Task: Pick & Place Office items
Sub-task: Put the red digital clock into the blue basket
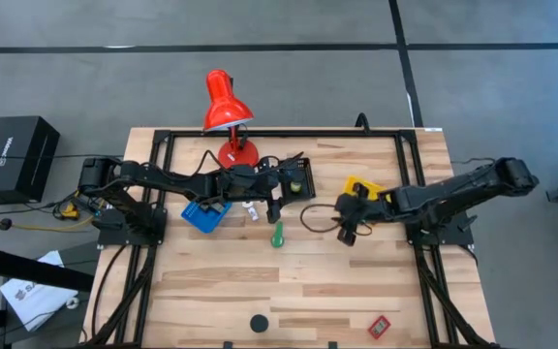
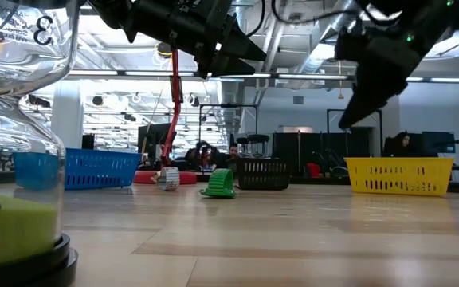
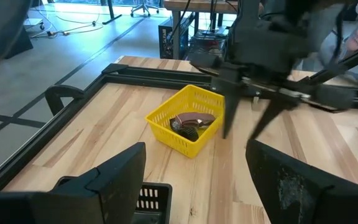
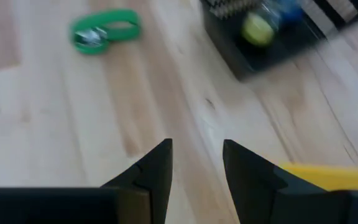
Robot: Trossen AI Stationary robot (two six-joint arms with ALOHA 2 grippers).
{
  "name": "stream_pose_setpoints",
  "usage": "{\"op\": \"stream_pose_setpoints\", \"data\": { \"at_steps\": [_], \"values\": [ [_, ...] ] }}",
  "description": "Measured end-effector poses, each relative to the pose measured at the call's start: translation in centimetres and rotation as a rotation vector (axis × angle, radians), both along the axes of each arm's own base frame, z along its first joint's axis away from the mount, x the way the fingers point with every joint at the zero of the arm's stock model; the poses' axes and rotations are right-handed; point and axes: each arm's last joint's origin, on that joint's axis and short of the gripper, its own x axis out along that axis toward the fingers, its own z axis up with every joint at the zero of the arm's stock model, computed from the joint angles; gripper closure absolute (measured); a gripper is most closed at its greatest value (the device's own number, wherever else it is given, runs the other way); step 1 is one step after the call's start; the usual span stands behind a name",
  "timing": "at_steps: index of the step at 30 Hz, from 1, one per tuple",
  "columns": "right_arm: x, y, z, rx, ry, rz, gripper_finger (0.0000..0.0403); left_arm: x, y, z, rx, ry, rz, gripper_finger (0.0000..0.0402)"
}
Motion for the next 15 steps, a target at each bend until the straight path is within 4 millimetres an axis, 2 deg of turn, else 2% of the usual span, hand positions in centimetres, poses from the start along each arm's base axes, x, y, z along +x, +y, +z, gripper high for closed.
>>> {"op": "stream_pose_setpoints", "data": {
  "at_steps": [8,15],
  "values": [
    [0.5,2.1,0.6,0.014,-0.103,0.096,0.0270,0.0,0.0,0.0,-0.007,-0.002,0.002,0.0128],
    [0.3,3.0,0.7,-0.009,-0.102,0.167,0.0270,0.0,0.0,0.0,-0.125,-0.027,0.029,0.0128]
  ]
}}
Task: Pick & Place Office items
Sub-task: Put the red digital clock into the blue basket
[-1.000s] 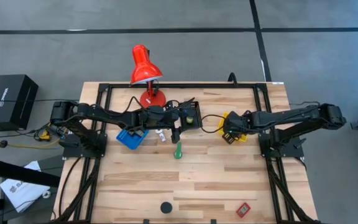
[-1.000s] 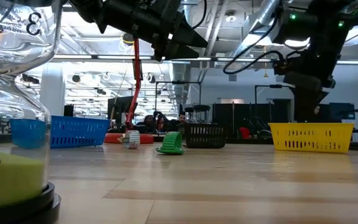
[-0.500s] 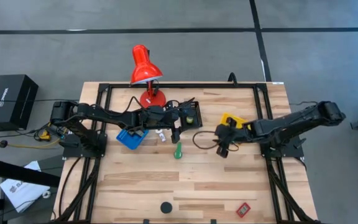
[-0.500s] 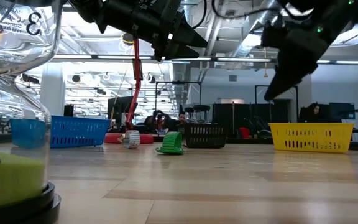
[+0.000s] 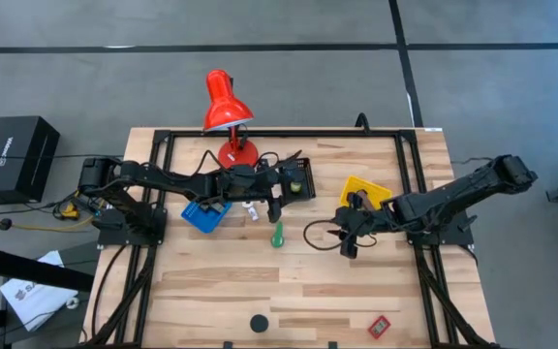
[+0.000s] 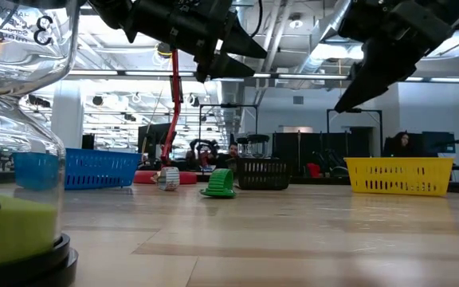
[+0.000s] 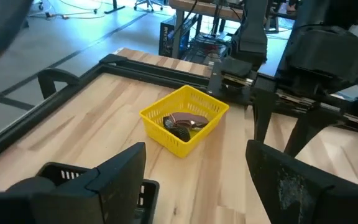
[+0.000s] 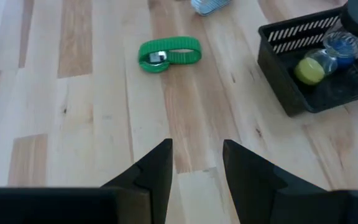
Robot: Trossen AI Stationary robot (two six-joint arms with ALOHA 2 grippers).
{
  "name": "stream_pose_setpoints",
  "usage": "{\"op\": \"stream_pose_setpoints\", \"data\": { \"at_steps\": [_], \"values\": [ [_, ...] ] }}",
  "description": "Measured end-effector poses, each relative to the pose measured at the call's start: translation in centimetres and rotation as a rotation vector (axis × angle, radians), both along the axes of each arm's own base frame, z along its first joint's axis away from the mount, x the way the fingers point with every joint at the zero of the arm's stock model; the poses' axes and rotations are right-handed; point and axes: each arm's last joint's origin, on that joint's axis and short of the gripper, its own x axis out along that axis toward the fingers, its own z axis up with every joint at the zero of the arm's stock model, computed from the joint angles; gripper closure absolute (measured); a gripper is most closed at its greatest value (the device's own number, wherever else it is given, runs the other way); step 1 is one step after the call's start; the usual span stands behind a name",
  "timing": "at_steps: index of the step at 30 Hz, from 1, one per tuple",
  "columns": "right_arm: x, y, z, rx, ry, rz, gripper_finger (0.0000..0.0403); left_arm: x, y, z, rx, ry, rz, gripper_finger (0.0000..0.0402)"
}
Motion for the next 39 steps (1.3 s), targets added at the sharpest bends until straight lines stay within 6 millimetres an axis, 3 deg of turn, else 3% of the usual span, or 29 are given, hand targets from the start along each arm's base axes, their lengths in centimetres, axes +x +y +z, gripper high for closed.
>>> {"op": "stream_pose_setpoints", "data": {
  "at_steps": [9,17,22,28,33,39],
  "values": [
    [0.0,-0.2,0.0,-0.028,0.006,0.026,0.0270,0.1,-0.6,0.0,-0.039,-0.001,-0.149,0.0128],
    [0.3,-1.0,0.0,-0.073,0.012,0.034,0.0269,0.1,-1.4,0.0,-0.039,-0.001,-0.177,0.0128],
    [0.5,-0.8,0.2,-0.014,-0.008,0.087,0.0269,0.1,-1.6,0.0,-0.039,0.000,-0.182,0.0128],
    [0.0,1.4,0.3,0.000,-0.003,0.299,0.0269,0.1,-1.6,0.0,-0.039,0.000,-0.181,0.0128],
    [-0.8,4.9,0.8,0.120,-0.064,0.483,0.0269,0.1,-1.6,0.0,-0.039,0.000,-0.182,0.0128],
    [-2.8,8.9,1.4,0.257,-0.100,0.563,0.0269,0.1,-1.6,0.0,-0.041,-0.001,-0.182,0.0128]
  ]
}}
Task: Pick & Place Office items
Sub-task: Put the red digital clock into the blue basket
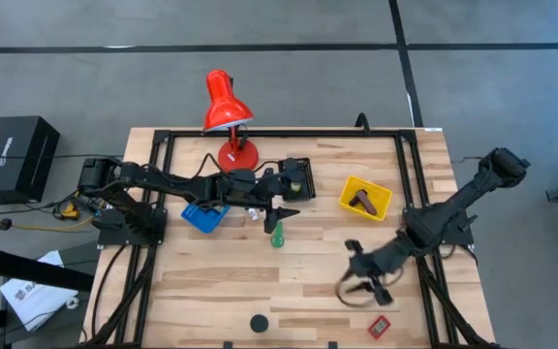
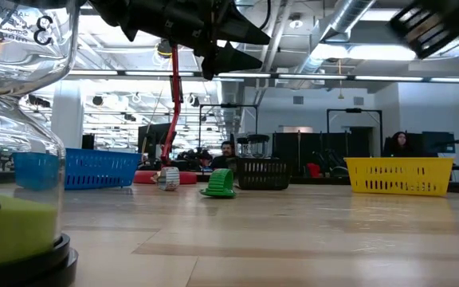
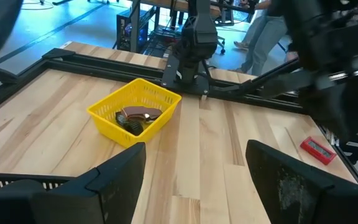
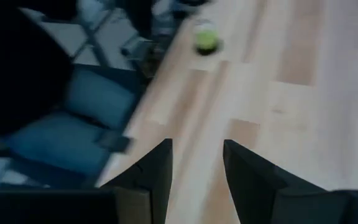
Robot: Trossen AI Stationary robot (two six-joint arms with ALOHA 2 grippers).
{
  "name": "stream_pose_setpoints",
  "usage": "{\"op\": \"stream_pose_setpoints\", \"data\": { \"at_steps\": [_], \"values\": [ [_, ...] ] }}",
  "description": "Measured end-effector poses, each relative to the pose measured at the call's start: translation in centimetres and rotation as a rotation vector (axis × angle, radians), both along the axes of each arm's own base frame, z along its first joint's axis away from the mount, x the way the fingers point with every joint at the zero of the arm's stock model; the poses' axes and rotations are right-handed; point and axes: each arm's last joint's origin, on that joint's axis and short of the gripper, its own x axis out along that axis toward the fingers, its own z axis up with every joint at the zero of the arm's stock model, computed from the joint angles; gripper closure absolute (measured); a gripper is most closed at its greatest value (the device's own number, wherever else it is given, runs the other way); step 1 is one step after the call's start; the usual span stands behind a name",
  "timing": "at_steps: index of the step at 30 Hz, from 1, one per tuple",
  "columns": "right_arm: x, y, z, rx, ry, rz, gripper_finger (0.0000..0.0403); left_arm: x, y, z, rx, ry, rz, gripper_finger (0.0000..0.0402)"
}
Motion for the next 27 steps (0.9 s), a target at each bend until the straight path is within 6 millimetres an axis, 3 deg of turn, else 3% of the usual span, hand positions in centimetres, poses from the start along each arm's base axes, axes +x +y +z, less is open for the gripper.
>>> {"op": "stream_pose_setpoints", "data": {
  "at_steps": [6,11,19,24,27],
  "values": [
    [-1.4,2.6,0.3,-0.076,-0.062,-0.007,0.0275,0.0,-0.2,0.0,-0.002,0.000,-0.008,0.0128],
    [0.0,5.0,0.6,-0.101,-0.038,0.019,0.0274,0.0,-0.2,0.0,-0.024,0.000,-0.001,0.0128],
    [1.5,8.8,2.0,-0.274,0.297,0.051,0.0276,0.0,-0.2,0.0,-0.055,-0.001,0.009,0.0128],
    [2.7,10.2,0.6,-0.401,0.429,0.079,0.0276,0.0,-0.2,0.0,-0.055,-0.001,0.011,0.0128],
    [4.1,11.1,-0.8,-0.379,0.499,0.132,0.0276,0.0,-0.2,0.0,-0.055,-0.001,0.011,0.0128]
  ]
}}
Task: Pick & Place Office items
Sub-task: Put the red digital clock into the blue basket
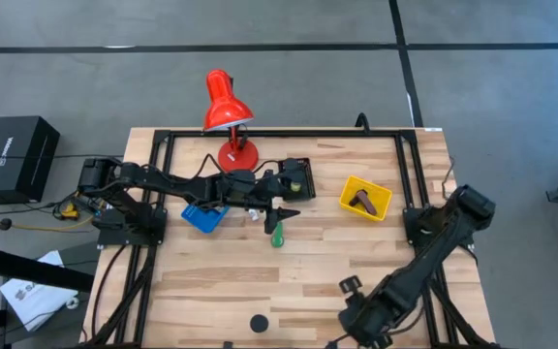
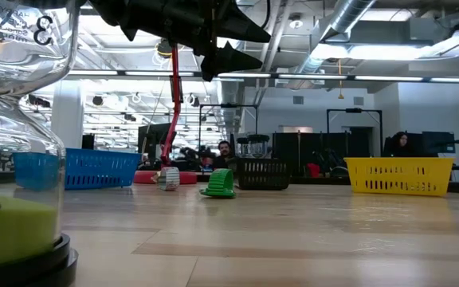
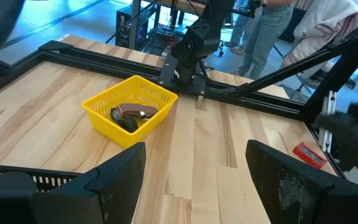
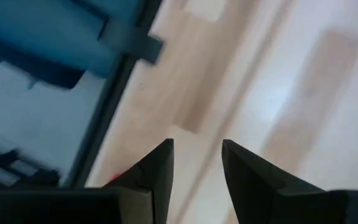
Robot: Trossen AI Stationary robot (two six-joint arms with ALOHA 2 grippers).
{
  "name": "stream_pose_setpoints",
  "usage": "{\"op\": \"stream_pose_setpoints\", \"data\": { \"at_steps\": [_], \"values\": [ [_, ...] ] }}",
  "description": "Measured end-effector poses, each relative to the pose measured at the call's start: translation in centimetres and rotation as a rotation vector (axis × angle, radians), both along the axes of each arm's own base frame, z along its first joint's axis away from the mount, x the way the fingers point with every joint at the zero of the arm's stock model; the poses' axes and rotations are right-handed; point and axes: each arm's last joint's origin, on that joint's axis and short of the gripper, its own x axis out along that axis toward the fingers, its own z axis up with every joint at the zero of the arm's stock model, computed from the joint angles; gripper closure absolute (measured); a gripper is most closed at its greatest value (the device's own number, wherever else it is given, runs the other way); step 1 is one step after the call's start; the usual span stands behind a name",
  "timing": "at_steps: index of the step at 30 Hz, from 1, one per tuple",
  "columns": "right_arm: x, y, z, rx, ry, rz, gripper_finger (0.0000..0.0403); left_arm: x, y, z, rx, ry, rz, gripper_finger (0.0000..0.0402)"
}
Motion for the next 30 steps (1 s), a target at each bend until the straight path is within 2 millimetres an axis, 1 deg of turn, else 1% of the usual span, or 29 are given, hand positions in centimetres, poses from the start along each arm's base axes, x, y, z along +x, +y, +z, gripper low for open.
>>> {"op": "stream_pose_setpoints", "data": {
  "at_steps": [2,5,11,15,17,19,23,26,30],
  "values": [
    [0.9,0.5,-0.8,0.032,0.068,0.012,0.0273,0.0,0.0,0.0,0.003,0.000,-0.001,0.0128],
    [1.9,1.2,-1.5,0.048,0.112,0.008,0.0259,0.0,0.0,0.0,0.026,0.000,-0.007,0.0128],
    [1.6,1.0,-0.4,0.049,0.134,-0.040,0.0209,0.0,0.0,0.0,0.030,0.001,-0.009,0.0128],
    [0.3,0.4,-0.3,-0.042,0.208,-0.018,0.0175,0.0,0.0,0.0,0.030,0.001,-0.009,0.0128],
    [-0.6,0.3,-0.3,-0.092,0.249,-0.006,0.0167,0.0,0.0,0.0,0.030,0.001,-0.009,0.0128],
    [-1.4,0.8,-0.6,-0.107,0.261,0.013,0.0164,0.0,0.0,0.0,0.030,0.002,-0.009,0.0128],
    [-2.7,2.2,-0.8,-0.077,0.228,0.070,0.0163,0.0,-0.2,0.0,0.025,0.003,-0.014,0.0128],
    [-3.1,3.1,-1.0,-0.040,0.194,0.096,0.0163,0.0,-0.6,0.0,0.022,0.004,-0.024,0.0128],
    [-3.3,3.6,-2.1,0.021,0.171,0.035,0.0163,0.0,-1.0,0.0,0.022,0.003,-0.036,0.0128]
  ]
}}
